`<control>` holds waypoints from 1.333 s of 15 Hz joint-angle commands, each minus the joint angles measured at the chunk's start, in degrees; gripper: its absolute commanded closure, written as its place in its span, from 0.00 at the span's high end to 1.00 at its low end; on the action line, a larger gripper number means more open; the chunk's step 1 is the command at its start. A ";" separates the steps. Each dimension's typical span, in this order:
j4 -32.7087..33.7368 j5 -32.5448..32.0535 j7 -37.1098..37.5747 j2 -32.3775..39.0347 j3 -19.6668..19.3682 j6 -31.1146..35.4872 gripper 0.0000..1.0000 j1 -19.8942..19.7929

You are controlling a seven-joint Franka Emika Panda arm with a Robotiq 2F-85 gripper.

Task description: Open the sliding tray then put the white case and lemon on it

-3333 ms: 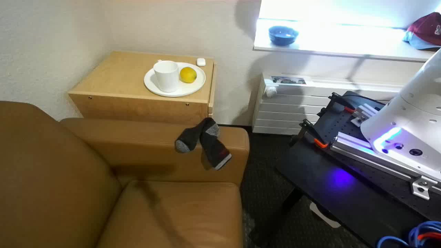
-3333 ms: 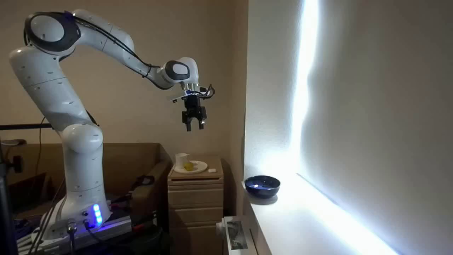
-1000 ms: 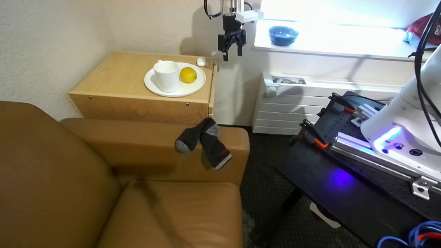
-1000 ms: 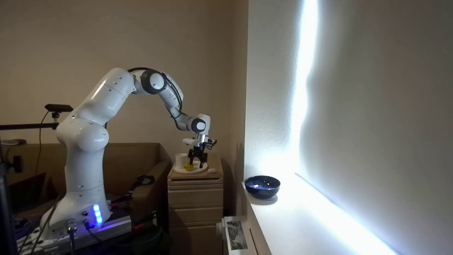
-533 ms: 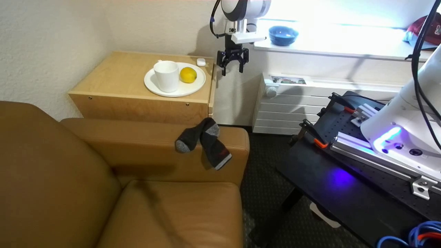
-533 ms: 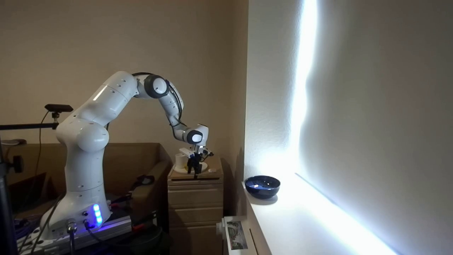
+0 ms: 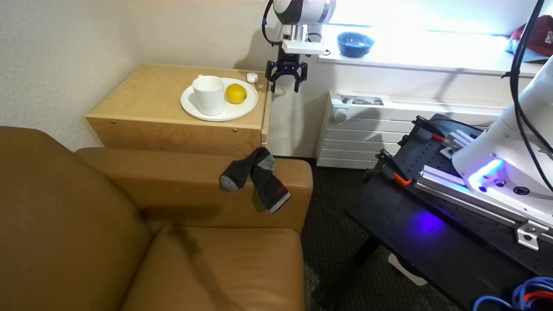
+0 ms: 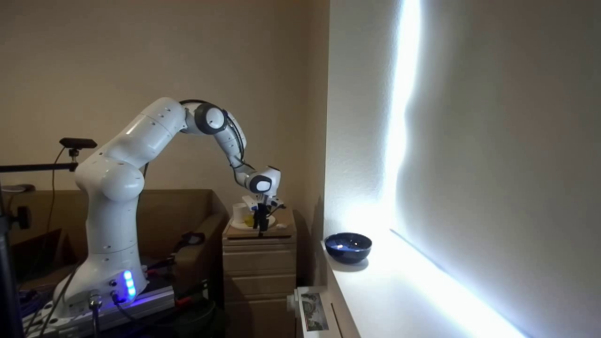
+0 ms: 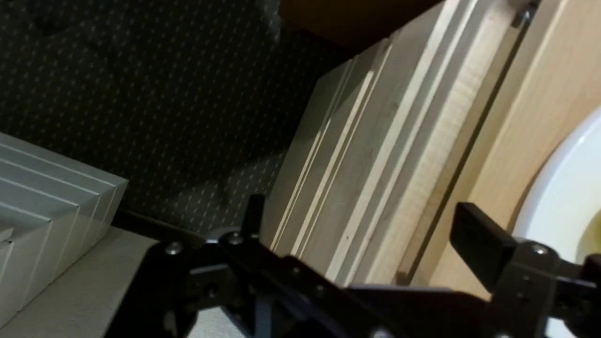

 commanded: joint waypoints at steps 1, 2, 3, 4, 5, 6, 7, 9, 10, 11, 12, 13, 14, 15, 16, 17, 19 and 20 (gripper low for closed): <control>4.75 5.12 4.46 5.48 0.67 2.33 1.00 -1.06; 5.30 5.66 5.63 6.53 0.22 3.01 1.00 -0.92; 2.83 3.82 3.64 3.71 0.08 1.79 1.00 -0.48; 3.35 3.86 3.95 4.60 0.03 1.91 1.00 -0.48; 3.36 3.84 3.94 4.78 0.03 1.91 1.00 -0.46; 3.37 3.84 3.94 4.69 0.04 1.91 1.00 -0.41; 3.37 3.83 3.94 4.53 0.05 1.90 1.00 -0.38; 4.05 3.38 5.52 4.99 -0.65 1.01 1.00 0.32; 4.36 3.30 6.16 5.58 -0.85 1.07 1.00 0.61; 4.38 3.46 6.74 6.03 -0.86 1.50 1.00 0.78; 4.46 3.60 7.36 6.34 -0.89 1.56 1.00 0.95; 4.43 3.76 7.83 6.52 -0.81 1.93 1.00 1.13; 4.40 3.84 8.24 6.64 -0.80 1.84 1.00 1.16; 4.58 3.81 9.11 6.84 -0.94 1.64 1.00 1.47; 4.65 3.91 9.31 7.04 -0.84 1.64 1.00 1.43; 4.82 4.18 9.78 7.20 -0.71 1.51 1.00 1.38; 5.10 4.15 11.41 7.72 -1.05 1.34 1.00 1.82; 5.20 4.27 11.75 7.84 -0.96 1.31 1.00 1.76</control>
